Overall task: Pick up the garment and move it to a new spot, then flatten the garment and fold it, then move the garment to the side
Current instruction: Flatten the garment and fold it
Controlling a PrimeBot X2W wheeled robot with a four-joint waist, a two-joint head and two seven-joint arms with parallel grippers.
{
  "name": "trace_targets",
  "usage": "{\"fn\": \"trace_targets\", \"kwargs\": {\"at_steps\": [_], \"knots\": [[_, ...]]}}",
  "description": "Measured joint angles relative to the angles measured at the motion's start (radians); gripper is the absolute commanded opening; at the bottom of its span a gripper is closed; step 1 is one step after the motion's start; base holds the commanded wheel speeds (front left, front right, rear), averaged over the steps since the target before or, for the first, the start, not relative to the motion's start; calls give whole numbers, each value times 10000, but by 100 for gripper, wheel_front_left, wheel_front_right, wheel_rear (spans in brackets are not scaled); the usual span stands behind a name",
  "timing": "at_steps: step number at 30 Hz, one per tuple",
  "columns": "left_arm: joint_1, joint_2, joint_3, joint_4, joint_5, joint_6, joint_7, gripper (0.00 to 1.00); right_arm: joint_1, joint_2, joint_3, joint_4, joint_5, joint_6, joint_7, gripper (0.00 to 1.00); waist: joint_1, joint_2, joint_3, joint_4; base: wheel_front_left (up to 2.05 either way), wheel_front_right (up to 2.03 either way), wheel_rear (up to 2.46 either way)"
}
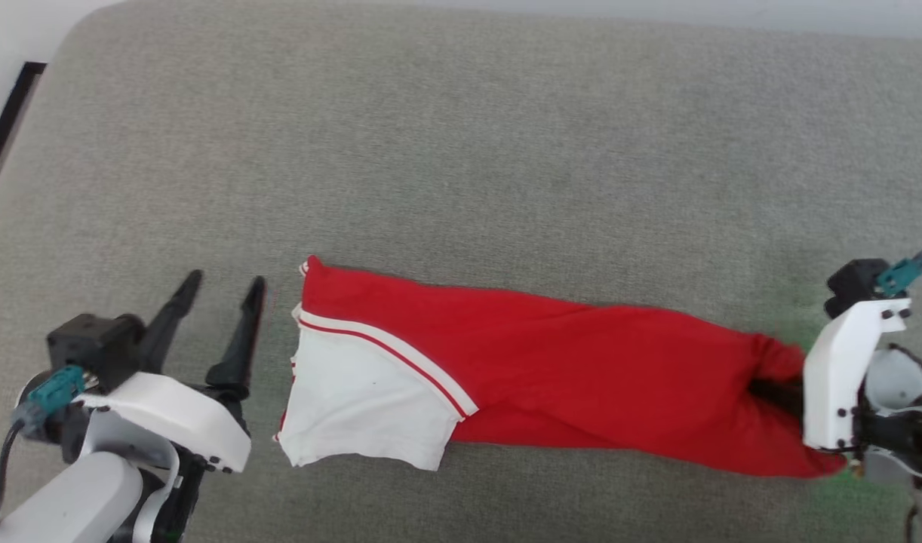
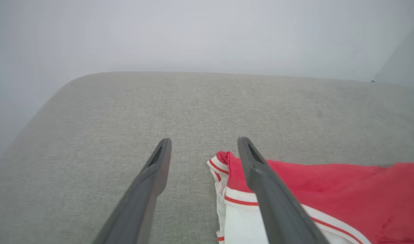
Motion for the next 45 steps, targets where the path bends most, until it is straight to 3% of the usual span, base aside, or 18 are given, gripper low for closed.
{"fn": "trace_targets", "kwargs": {"at_steps": [5,9,14,19,20,31,37,45], "knots": [[863,-560,734,25,525,-25,-196,100,88,199,-173,-71,836,21,2,0,0,0,-216,83,0,0,0],[1761,-1221,2027,-138,1212,-226,-199,100,348,-31,-746,-192,989,52,29,0,0,-1,-402,89,0,0,0],[2900,-2203,3509,-247,1977,-853,-201,100,572,-422,-1795,-105,803,52,-12,0,0,0,-565,-15,0,0,0],[3537,-2922,4355,-174,2629,-1492,-207,100,622,-867,-2846,268,483,52,-59,0,0,0,-637,-105,0,0,0],[3770,-3206,4761,-107,2978,-1816,-207,100,603,-1143,-3273,531,316,52,-107,0,0,0,-644,-153,0,0,0],[4330,-4725,6188,610,3973,-3183,-209,100,-95,-1751,-3860,1762,-713,52,-226,0,0,0,-772,-393,0,0,0],[4364,-5354,6723,1024,4330,-3603,-207,100,358,-1501,-3342,221,77,52,288,0,0,0,-908,-496,0,0,0],[4337,-5789,7030,1254,4742,-4054,-207,100,1222,-366,-2230,-2451,466,50,596,0,0,0,-983,-318,0,0,0]]}}
